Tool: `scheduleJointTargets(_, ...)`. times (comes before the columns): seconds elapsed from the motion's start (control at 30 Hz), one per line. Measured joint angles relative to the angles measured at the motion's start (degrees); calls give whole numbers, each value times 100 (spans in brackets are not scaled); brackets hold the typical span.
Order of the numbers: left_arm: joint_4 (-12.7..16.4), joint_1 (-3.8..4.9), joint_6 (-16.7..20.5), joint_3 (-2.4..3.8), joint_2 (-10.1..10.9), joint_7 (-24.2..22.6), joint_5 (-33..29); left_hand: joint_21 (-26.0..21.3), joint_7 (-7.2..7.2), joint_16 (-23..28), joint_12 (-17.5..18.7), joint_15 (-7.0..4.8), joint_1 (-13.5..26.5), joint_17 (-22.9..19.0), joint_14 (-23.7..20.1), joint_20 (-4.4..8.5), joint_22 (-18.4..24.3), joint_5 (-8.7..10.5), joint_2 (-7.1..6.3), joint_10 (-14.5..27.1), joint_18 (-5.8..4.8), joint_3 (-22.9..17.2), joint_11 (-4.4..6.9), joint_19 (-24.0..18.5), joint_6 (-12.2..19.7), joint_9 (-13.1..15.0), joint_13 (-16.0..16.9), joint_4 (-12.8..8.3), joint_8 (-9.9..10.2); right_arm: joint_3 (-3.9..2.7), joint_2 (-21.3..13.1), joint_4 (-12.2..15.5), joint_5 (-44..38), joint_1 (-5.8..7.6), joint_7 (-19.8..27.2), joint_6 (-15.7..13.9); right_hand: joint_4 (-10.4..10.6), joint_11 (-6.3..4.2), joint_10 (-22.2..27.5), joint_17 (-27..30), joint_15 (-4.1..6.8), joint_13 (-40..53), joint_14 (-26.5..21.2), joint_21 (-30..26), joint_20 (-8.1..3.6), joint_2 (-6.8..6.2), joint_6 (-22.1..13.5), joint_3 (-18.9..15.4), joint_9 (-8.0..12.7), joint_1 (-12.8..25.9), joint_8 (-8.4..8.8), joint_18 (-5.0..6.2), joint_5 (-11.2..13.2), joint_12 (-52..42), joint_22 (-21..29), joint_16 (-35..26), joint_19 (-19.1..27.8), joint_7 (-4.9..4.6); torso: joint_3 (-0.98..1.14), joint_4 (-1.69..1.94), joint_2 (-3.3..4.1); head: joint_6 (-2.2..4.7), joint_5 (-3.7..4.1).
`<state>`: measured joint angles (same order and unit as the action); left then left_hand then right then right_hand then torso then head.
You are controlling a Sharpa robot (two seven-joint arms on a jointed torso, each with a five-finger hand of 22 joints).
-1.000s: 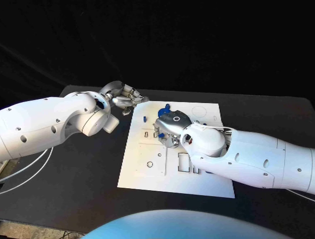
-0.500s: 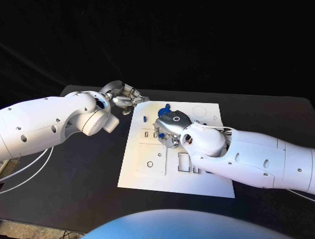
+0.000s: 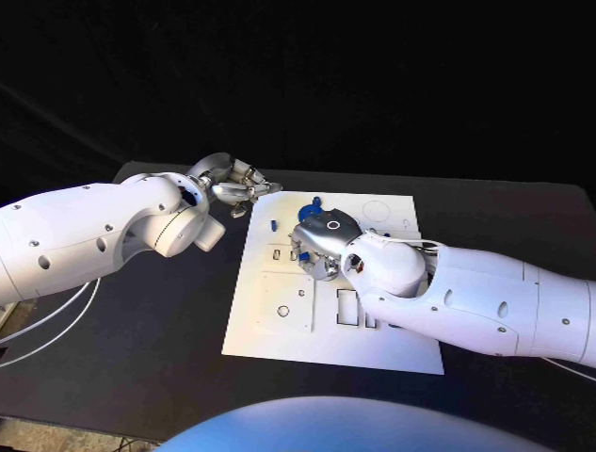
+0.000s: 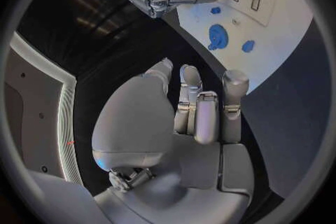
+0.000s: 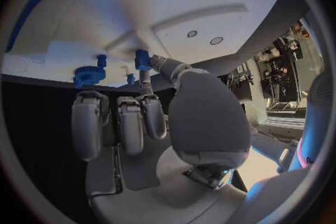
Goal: Assemble the parts on the task board
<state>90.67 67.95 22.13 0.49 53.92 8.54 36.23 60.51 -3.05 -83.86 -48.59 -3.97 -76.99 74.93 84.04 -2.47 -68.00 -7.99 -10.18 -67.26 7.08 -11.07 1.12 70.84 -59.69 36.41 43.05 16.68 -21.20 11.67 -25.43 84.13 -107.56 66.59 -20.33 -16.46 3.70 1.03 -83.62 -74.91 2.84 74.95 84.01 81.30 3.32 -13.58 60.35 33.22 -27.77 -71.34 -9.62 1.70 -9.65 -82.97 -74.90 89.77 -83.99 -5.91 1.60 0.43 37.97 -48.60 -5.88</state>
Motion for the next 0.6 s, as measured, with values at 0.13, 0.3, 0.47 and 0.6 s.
scheduleJointTargets(0.13, -5, 0, -1, 0, 0, 1, -1, 0, 0, 0, 0, 0, 0, 0, 0, 0, 0, 0, 0, 0, -1, 0, 0, 0, 0, 0, 0, 0, 0, 0, 1, 0, -1, 0, 3, -6, -17, 44, 45, 0, -39, 0, 2, -44, 21, -24, -103, -17, 28, 21, 62, -1, 0, 39, -4, 0, -4, -37, -1, 3, 0, 0, 1)
scheduleJointTargets(0.3, -10, 0, -1, 0, 1, 1, -2, 0, 0, 0, 0, 0, 0, -1, 0, 0, 1, 0, 0, 0, 0, 0, 0, 0, 0, 0, 0, 0, 0, 0, 1, 0, -2, 0, 10, -11, -24, 61, 61, 0, -59, -1, -19, -45, 33, -69, -135, -24, 41, 21, 84, 0, 26, 58, -5, 0, -8, -57, -1, 3, 0, 1, 1)
scheduleJointTargets(0.47, -12, 0, -1, 0, 2, 2, -3, 0, 0, 0, 0, 0, 0, -1, 0, 0, 1, 0, 0, 0, 0, 0, 0, 0, 0, -1, 0, 0, 0, 0, -2, 2, -2, 0, 19, -16, -38, 71, 72, 0, -79, -1, 1, -45, 50, -92, -155, -39, 50, 44, 107, 0, 35, 72, -4, 0, 8, -78, -1, 3, 1, -1, -1)
scheduleJointTargets(0.6, -13, 0, -1, 0, 3, 2, -4, 0, 0, 0, 0, 0, 0, -1, 0, 0, 1, 0, 0, 0, -1, 0, 0, 0, 0, -10, 1, 0, 0, 1, -10, 19, -3, 0, 25, -22, -38, 71, 72, 0, -79, -1, 1, -45, 50, -92, -155, -39, 54, 44, 107, 0, 48, 72, -4, 0, 8, -78, -1, 3, 1, -7, -3)
